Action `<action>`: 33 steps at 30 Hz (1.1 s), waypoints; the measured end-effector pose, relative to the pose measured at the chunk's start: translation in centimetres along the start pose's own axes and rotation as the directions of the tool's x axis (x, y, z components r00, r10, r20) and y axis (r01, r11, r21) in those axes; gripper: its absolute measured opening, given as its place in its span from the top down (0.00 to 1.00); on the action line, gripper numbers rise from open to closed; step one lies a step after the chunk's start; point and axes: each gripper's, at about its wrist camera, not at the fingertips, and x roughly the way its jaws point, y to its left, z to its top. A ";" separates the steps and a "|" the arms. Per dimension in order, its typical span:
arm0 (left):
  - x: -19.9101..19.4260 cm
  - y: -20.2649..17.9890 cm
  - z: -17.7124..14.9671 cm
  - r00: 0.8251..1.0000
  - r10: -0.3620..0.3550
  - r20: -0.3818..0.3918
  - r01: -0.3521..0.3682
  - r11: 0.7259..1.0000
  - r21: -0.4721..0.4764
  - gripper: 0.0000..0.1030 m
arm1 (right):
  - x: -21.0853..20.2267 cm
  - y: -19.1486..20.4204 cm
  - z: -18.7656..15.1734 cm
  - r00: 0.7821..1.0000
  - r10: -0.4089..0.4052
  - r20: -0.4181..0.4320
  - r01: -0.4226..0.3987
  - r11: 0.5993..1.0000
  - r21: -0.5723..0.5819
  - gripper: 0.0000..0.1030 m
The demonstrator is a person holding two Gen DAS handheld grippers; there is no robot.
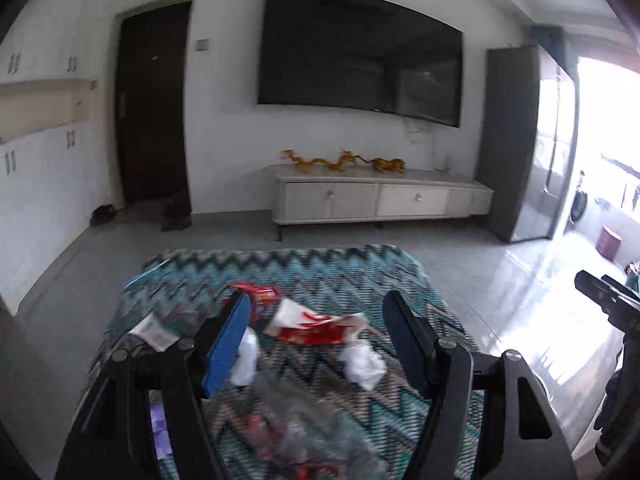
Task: Collect trash
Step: 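Move both open tools back over the table, then grasp a white printed bag with the left tool while the right tool grasps white tissue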
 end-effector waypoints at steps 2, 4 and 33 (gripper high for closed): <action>-0.5 1.7 -0.1 1.000 0.023 0.006 -0.023 0.999 -0.022 0.35 | 0.2 1.2 0.0 1.000 0.009 -0.009 -0.009 1.000 -0.017 0.00; -0.8 3.0 -0.3 0.999 0.044 0.010 -0.043 0.998 -0.038 0.35 | 0.2 2.3 0.1 1.000 0.015 -0.014 -0.015 0.999 -0.034 0.00; -0.5 23.1 -3.1 0.985 0.129 -0.112 -0.158 0.936 -0.313 0.27 | 2.6 9.0 0.1 0.996 0.070 -0.057 -0.076 0.993 -0.094 0.00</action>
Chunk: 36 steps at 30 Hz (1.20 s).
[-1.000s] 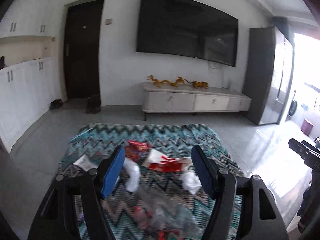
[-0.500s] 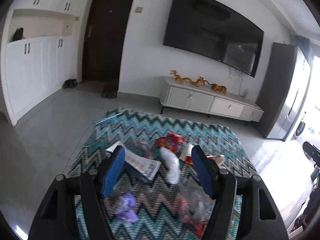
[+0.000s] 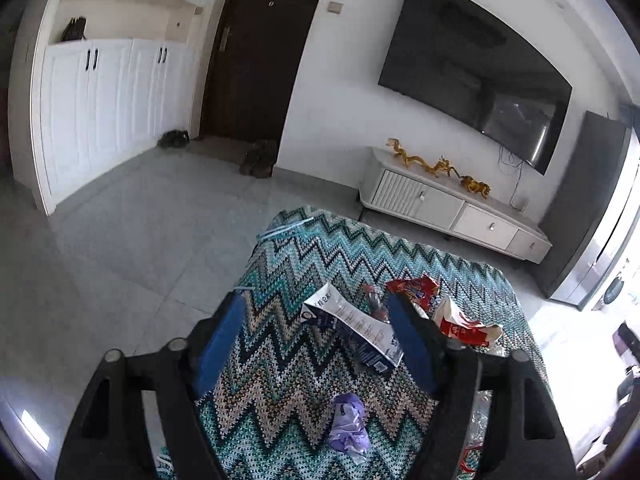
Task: Collect trash
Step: 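Grasp a white printed bag with the left tool while the right tool grasps white tissue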
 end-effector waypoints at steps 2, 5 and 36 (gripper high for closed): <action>0.8 0.2 -0.2 0.999 -0.029 -0.038 0.028 0.999 -0.021 0.27 | 1.0 0.0 -0.3 1.000 0.016 -0.018 -0.016 1.000 0.001 0.00; 2.8 -0.3 -0.6 0.988 -0.089 -0.126 0.082 0.995 -0.063 0.27 | 2.6 0.4 -0.9 0.998 0.045 -0.049 -0.045 0.999 0.000 0.00; 16.9 -0.8 -2.5 0.883 -0.217 -0.417 0.044 0.922 -0.385 0.68 | 20.5 6.0 -8.1 0.869 0.281 -0.407 -0.338 0.938 -0.073 0.62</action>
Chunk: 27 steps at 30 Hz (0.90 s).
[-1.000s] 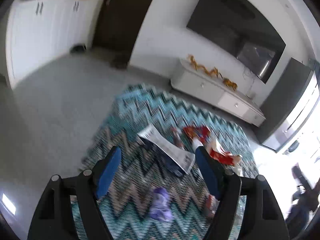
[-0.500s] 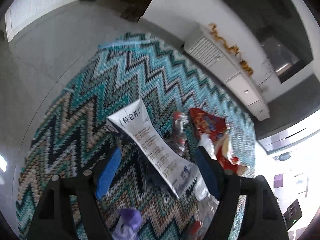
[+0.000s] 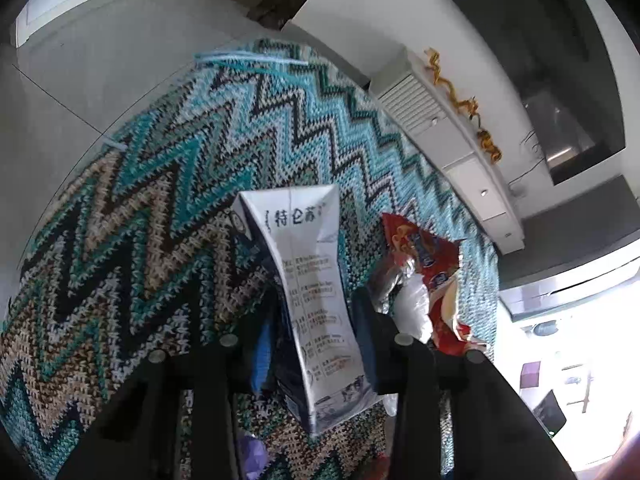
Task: Collect trash
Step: 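Grasp a white printed bag with the left tool while the right tool grasps white tissue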
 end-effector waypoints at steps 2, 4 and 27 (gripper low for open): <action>-0.8 0.2 -0.2 1.000 -0.020 0.013 0.020 1.000 -0.002 0.69 | -0.2 0.0 -0.3 1.000 0.012 -0.001 -0.012 1.000 0.002 0.73; -1.6 0.3 -0.4 0.999 -0.022 0.026 0.022 1.000 0.003 0.69 | -0.9 0.2 -0.5 1.000 0.019 0.006 -0.019 1.000 -0.004 0.78; -15.7 -8.8 -6.3 0.952 -0.269 0.149 0.231 0.946 0.229 0.69 | -21.0 -1.6 -4.3 0.945 -0.024 0.326 0.006 0.998 0.056 0.81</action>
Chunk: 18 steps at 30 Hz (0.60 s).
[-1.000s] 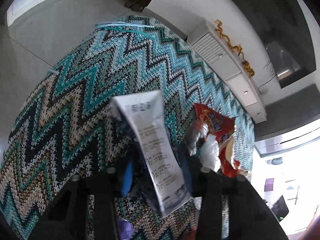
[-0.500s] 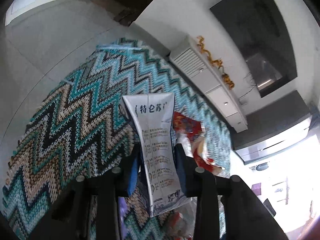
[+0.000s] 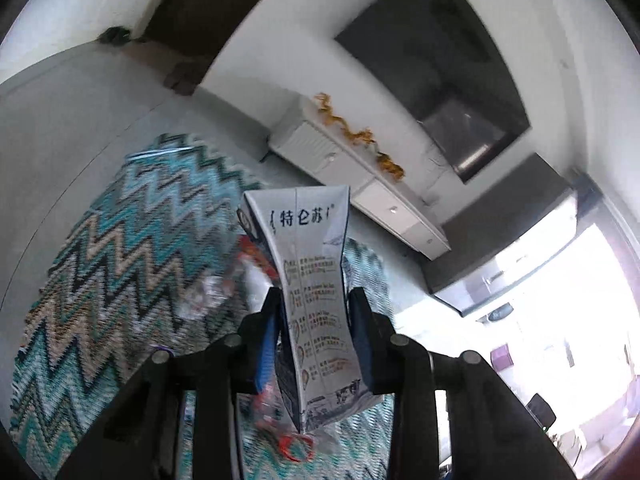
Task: Collect trash
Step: 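Carry the white bag and tissue over the white bin and open both tools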
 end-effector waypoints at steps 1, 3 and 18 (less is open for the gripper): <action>0.2 -1.0 -0.1 1.000 -0.011 -0.005 0.011 1.000 0.017 0.69 | -1.0 -0.6 0.1 1.000 -0.011 0.014 0.011 1.000 0.004 0.81; 0.6 -3.5 -0.7 0.999 -0.036 -0.024 0.038 0.997 0.060 0.69 | -3.0 -1.8 0.0 0.998 -0.040 0.044 0.039 0.999 0.020 0.81; 14.7 -23.8 -11.0 0.917 -0.122 -0.379 0.260 0.906 0.335 0.69 | -11.3 -18.3 -6.7 0.943 -0.332 0.032 0.310 0.907 0.284 0.80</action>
